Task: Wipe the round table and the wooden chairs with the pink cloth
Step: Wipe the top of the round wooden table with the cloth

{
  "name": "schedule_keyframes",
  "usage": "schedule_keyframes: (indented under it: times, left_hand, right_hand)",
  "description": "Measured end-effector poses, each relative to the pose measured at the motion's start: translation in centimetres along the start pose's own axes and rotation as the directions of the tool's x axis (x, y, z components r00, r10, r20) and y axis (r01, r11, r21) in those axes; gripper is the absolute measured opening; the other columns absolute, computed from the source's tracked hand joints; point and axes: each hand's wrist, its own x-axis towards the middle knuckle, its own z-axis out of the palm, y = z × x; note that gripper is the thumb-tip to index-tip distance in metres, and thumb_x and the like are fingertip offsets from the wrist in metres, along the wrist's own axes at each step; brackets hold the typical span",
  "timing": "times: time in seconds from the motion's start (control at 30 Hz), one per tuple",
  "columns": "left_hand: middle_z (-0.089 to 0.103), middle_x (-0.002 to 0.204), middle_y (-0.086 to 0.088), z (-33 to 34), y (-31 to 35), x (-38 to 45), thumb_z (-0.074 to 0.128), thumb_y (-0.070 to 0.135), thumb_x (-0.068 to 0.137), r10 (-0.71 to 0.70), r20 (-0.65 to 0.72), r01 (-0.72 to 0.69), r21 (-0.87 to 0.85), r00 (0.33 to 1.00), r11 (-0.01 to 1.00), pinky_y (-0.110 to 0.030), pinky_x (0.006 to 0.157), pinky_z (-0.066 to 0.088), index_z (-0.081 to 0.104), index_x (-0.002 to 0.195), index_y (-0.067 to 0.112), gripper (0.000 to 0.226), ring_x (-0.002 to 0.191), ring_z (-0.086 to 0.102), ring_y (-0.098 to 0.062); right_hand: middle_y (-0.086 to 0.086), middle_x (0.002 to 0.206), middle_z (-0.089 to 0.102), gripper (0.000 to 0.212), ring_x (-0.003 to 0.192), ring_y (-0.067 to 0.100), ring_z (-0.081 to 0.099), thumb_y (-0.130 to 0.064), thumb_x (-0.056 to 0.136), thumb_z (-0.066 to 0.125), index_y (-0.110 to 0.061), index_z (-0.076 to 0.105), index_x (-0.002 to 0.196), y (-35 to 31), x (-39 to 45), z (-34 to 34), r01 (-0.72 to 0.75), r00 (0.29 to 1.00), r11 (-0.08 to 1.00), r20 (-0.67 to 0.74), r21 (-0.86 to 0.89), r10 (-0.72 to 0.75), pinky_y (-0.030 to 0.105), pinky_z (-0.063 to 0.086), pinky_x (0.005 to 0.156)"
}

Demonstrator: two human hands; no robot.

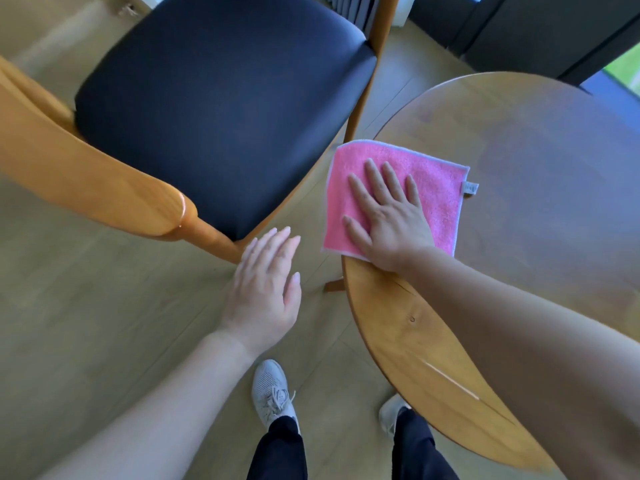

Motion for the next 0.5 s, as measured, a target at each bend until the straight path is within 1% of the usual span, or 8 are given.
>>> schedule_keyframes:
  times: [0.1,0.27,0.4,0.5]
  left_hand:
    - [0.044,0.144,-0.013,0.3,0.2,0.5,0.04,0.021,0.092,-0.02,0.001,0.02,0.004,1.0,1.0,-0.045,0.115,0.024,0.046,0.137,0.003,0.049,0.137,0.036,-0.028]
    - [0.043,0.145,-0.012,0.9,1.2,1.5,0.045,0.018,0.092,-0.089,-0.044,0.09,0.007,0.995,0.996,-0.044,0.116,0.023,0.044,0.138,0.003,0.049,0.138,0.034,-0.026]
    - [0.044,0.143,-0.014,1.7,2.7,2.2,0.045,0.017,0.091,-0.152,-0.079,0.152,-0.003,0.985,0.988,-0.049,0.113,0.027,0.046,0.136,0.0,0.048,0.136,0.036,-0.03]
    - [0.046,0.141,-0.017,2.0,3.4,2.9,0.04,0.022,0.092,-0.166,-0.096,0.166,-0.009,0.981,0.986,-0.051,0.111,0.03,0.048,0.134,-0.003,0.05,0.133,0.04,-0.034]
  right_hand:
    - [0.001,0.161,-0.004,0.068,0.147,0.022,-0.009,-0.062,0.092,0.014,-0.03,0.006,0.152,1.3,2.5,-0.6,0.008,1.0,1.0,-0.01,-0.001,-0.008,0.049,-0.005,0.118]
    - [0.001,0.161,0.0,0.069,0.147,0.022,-0.006,-0.062,0.091,0.013,-0.029,0.011,0.152,3.7,6.1,-1.6,0.04,0.999,0.999,-0.028,0.003,-0.04,0.048,-0.005,0.118]
    - [0.003,0.161,0.0,0.069,0.147,0.024,-0.005,-0.062,0.092,0.013,-0.027,0.008,0.152,3.9,4.2,-0.9,0.113,0.993,0.994,-0.014,0.009,-0.113,0.049,-0.004,0.118]
    - [0.005,0.161,0.007,0.069,0.147,0.026,0.001,-0.061,0.093,0.02,-0.026,0.014,0.152,4.5,0.3,-0.3,0.182,0.983,0.983,-0.005,0.018,-0.182,0.051,0.0,0.118]
